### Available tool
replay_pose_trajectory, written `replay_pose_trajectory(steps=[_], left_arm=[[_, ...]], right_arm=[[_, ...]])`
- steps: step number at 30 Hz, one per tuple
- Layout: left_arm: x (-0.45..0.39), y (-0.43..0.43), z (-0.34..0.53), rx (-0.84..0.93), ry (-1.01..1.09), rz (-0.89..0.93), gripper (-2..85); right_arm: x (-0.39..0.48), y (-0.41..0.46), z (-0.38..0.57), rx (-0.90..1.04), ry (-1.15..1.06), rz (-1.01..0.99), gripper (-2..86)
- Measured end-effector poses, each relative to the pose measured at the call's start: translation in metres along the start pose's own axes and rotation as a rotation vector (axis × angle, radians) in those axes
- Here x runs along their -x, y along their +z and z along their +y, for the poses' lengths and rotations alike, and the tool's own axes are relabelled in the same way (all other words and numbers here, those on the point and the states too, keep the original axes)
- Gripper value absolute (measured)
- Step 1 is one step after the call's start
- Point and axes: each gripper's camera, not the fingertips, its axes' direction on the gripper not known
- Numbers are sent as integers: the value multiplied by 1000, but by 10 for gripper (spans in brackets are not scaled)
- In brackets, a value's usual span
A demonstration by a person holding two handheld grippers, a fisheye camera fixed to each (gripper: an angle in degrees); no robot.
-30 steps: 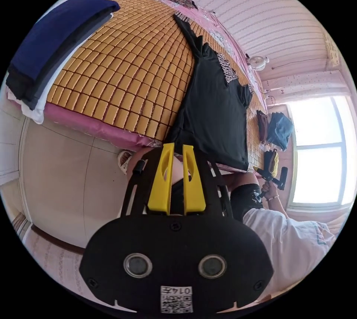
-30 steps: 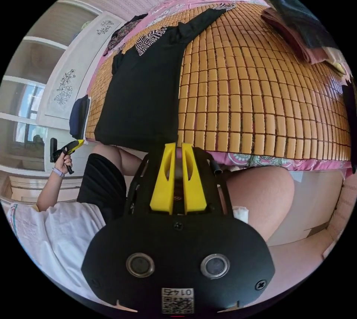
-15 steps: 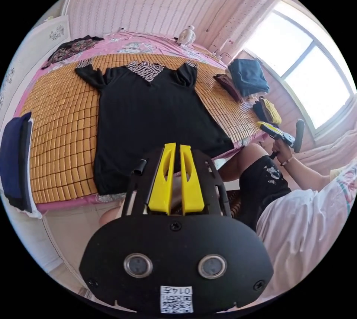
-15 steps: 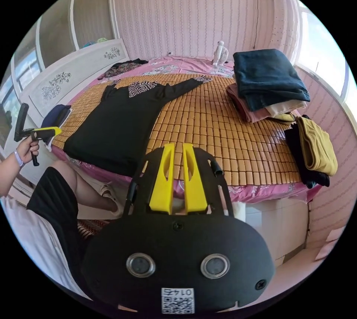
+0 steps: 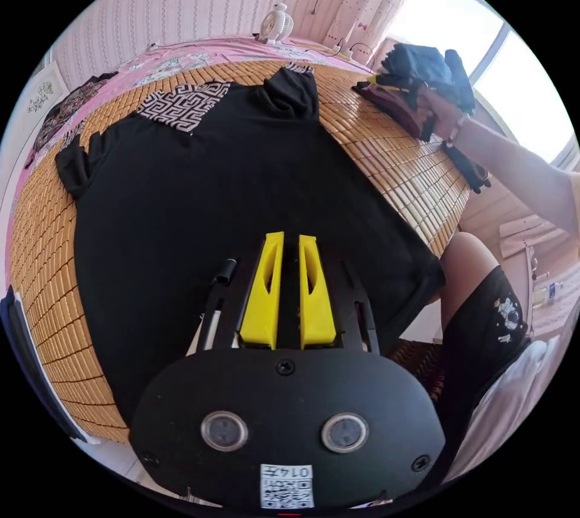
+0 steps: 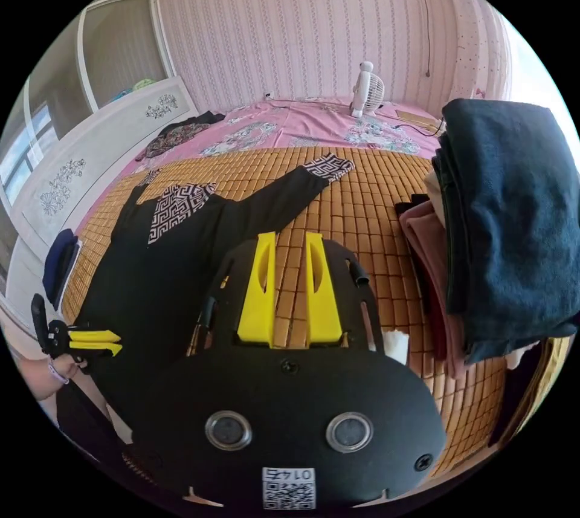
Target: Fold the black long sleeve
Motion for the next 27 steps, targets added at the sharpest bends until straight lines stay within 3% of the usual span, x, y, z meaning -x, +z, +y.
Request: replay_pose_trajectory(steps=[6, 10, 14, 18, 22, 27], left_arm=[[10, 7, -17, -61, -51, 118, -6], [1, 9, -31, -45, -21, 77, -6], [0, 7, -50, 8, -58, 99, -5], [4, -6, -81, 57, -116, 154, -3], [5, -14, -122, 48, -64, 156, -2], [15, -7, -202, -10, -9, 129, 10]], right_arm=[[-26, 127, -96, 119, 146, 119, 101], [-47, 142, -109, 223, 206, 101, 13], [-40, 59, -65, 135, 152, 142, 10], [-20, -22, 15, 256, 134, 187, 21], [-27, -80, 94, 435, 271, 222, 55], [-71, -101, 121, 391, 481, 297, 80]])
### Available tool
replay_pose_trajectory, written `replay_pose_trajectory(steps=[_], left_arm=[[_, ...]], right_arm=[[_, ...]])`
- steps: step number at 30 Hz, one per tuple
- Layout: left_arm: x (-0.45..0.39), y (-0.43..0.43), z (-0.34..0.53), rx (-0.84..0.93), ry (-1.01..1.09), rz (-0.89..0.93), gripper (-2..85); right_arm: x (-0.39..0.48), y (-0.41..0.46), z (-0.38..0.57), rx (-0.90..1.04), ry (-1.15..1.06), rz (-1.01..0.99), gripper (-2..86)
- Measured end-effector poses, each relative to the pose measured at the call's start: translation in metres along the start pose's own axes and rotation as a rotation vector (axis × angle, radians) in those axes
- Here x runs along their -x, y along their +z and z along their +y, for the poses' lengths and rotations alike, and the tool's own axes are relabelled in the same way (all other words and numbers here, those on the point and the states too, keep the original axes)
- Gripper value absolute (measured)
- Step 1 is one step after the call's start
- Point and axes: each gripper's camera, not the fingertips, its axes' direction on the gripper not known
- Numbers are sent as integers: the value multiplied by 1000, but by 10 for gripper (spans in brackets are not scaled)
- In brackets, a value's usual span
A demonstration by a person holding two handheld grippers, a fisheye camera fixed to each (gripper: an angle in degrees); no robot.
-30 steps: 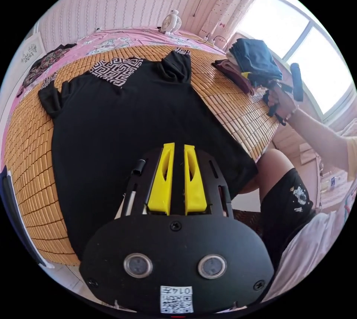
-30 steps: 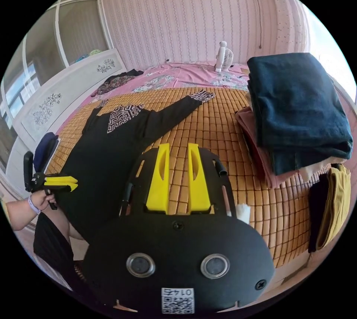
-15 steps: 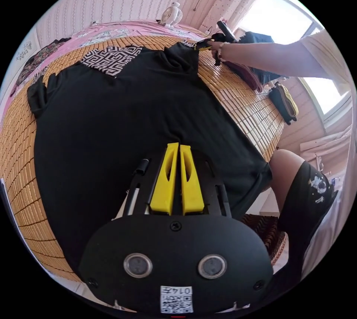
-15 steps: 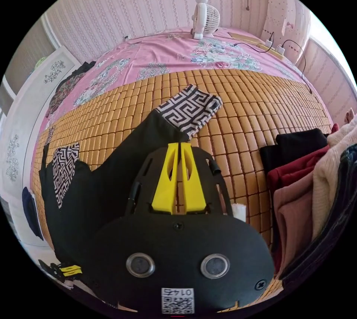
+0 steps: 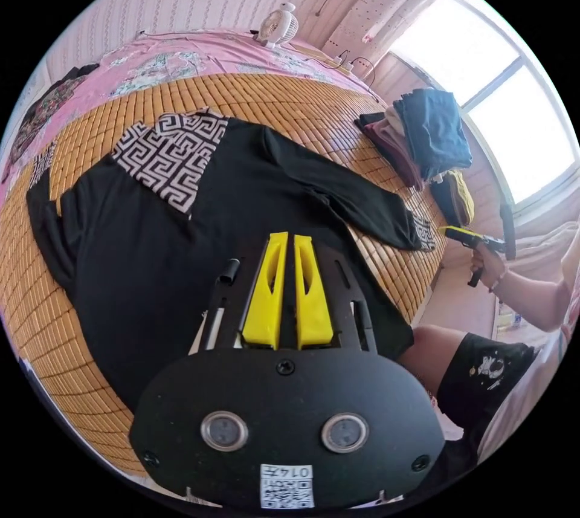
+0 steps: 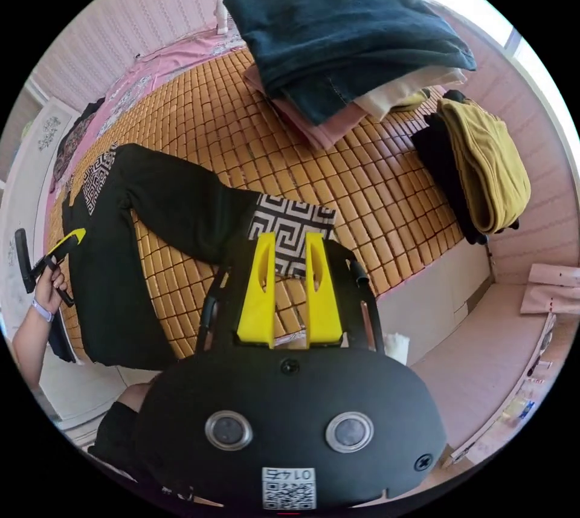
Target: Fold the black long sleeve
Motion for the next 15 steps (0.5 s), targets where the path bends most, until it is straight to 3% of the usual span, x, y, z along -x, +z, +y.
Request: replay_pose_trajectory(steps=[6, 11, 14, 15], left_arm=[[9, 27, -92, -22, 14, -40, 41], [8, 59, -151, 3, -1, -112, 71], [8, 88, -172, 179, -44, -202, 66], [7, 88, -175, 146, -28, -176, 60]], right_arm=[[-18, 47, -26, 16, 71, 62, 89], [-22, 53, -35, 5, 51, 67, 15], [-40, 51, -46, -37, 104, 27, 8], [-42, 51, -49, -41, 109, 26, 7]])
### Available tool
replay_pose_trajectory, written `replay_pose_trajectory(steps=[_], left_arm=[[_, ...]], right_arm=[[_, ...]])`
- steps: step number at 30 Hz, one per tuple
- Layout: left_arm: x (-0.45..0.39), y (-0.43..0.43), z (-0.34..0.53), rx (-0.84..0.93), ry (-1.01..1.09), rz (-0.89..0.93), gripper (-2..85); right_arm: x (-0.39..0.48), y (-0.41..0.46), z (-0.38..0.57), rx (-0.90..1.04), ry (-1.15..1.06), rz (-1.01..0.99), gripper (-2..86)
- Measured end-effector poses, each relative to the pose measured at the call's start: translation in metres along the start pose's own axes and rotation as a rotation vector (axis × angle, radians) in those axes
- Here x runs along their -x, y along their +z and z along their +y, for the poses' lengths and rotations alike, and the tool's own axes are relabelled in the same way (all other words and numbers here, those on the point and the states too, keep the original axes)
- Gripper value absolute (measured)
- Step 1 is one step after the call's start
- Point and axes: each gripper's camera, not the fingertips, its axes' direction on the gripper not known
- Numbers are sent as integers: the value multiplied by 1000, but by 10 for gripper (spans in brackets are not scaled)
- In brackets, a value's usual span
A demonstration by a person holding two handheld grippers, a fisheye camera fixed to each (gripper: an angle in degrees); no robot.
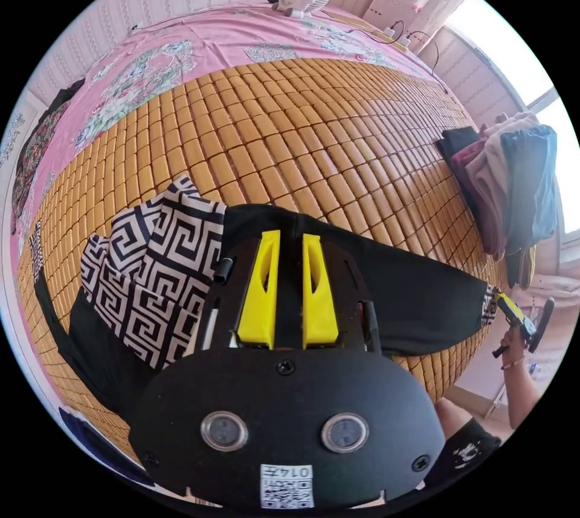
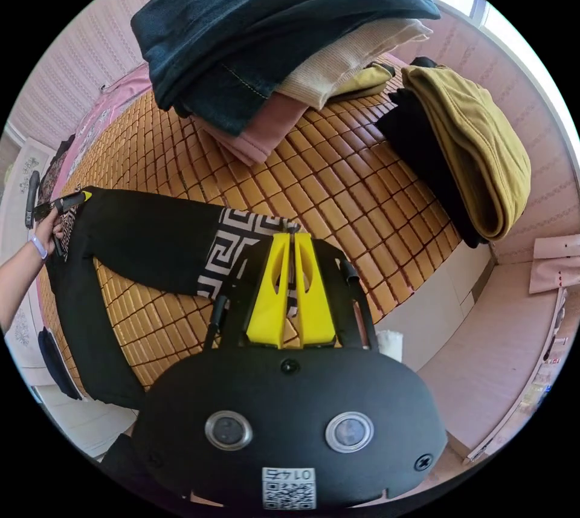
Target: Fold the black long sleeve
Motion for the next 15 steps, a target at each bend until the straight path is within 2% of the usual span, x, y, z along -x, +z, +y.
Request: replay_pose_trajectory(steps=[3, 6, 13, 15], left_arm=[[6, -3, -7, 25, -60, 7, 28], [5, -6, -14, 8, -21, 7, -2], [2, -3, -33, -31, -40, 38, 11], [16, -5, -30, -19, -106, 138, 43]], right_arm=[[-6, 4, -15, -18, -4, -10, 5], [-4, 11, -31, -12, -15, -5, 6], [-5, 46, -69, 35, 22, -7, 23], [-9, 49, -73, 39, 49, -39, 39]])
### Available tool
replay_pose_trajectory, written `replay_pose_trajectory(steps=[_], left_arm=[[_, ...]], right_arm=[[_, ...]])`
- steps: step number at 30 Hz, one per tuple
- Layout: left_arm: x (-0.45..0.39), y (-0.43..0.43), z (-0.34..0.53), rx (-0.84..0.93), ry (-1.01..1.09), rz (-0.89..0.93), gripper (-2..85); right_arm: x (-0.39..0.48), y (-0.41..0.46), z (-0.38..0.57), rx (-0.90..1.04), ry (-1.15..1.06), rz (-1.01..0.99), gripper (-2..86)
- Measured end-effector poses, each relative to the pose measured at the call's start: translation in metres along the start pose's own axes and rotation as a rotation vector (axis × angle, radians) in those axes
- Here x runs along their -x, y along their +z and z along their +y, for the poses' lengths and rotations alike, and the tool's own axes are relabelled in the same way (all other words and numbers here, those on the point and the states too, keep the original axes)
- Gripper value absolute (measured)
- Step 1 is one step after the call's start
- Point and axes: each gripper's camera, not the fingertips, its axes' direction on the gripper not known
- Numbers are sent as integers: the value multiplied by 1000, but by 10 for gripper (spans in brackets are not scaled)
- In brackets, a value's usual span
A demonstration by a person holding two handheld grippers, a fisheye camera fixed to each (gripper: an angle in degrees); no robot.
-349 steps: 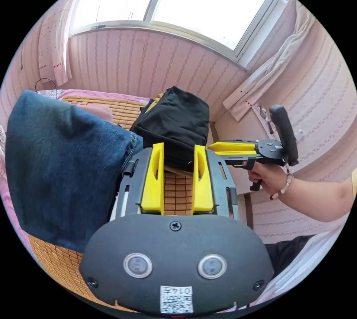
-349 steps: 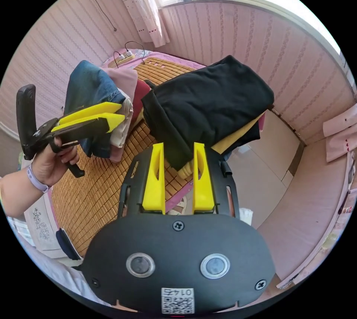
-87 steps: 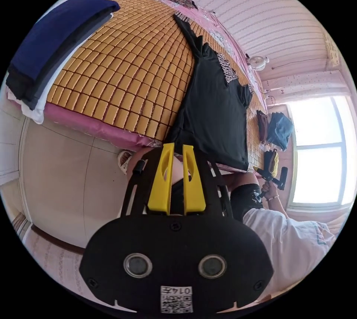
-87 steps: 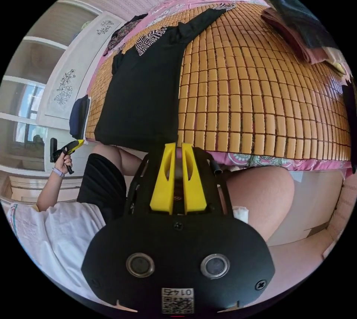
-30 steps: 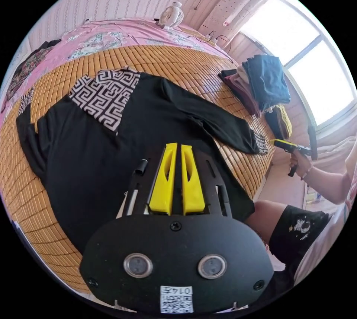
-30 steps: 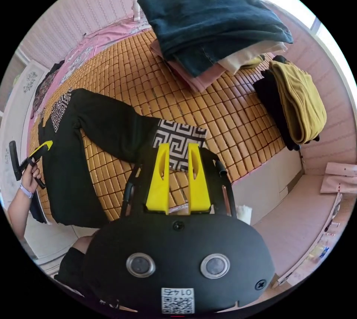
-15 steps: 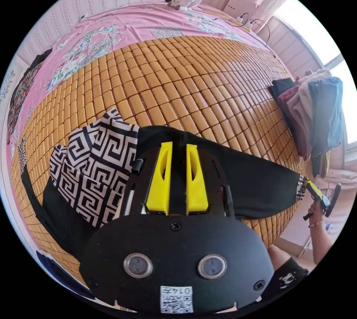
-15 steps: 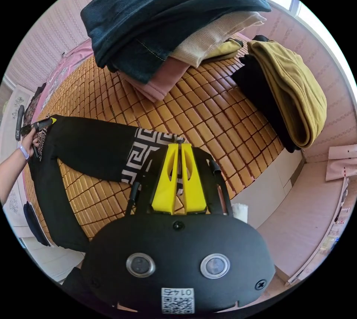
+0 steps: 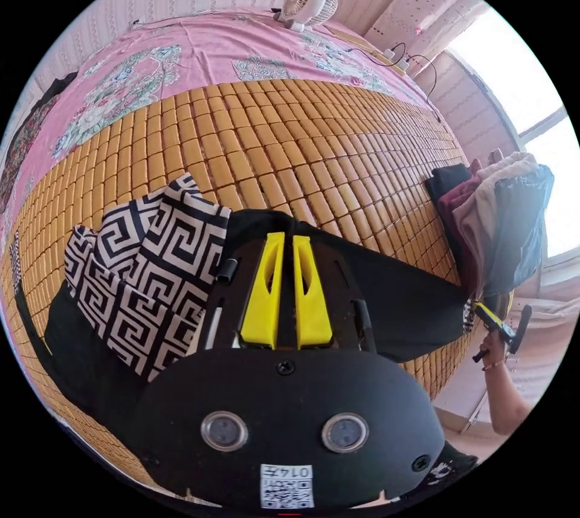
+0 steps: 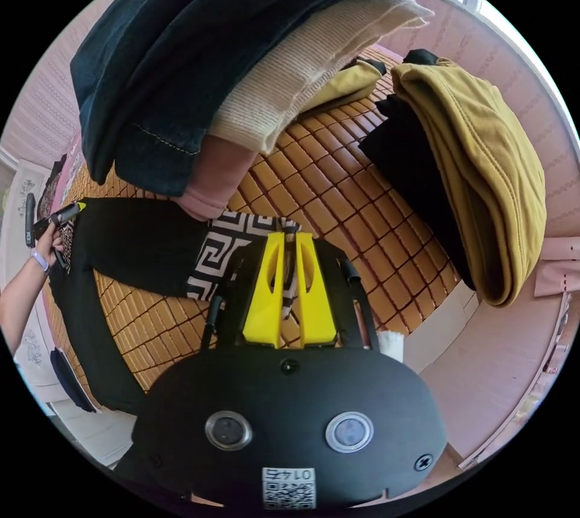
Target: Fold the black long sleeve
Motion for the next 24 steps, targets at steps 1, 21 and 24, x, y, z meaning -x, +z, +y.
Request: replay_pose_trajectory(steps=[1, 21, 24], left_arm=[[4, -2, 2, 0, -17, 28, 49], [114, -154, 355, -80, -364, -112, 72], [118, -153, 389, -72, -386, -188, 72]], right_arm=[[-4, 1, -2, 3, 26, -24, 53], [330, -8, 43, -60, -912, -262, 23], [452, 16, 42, -59, -1147, -450, 23]])
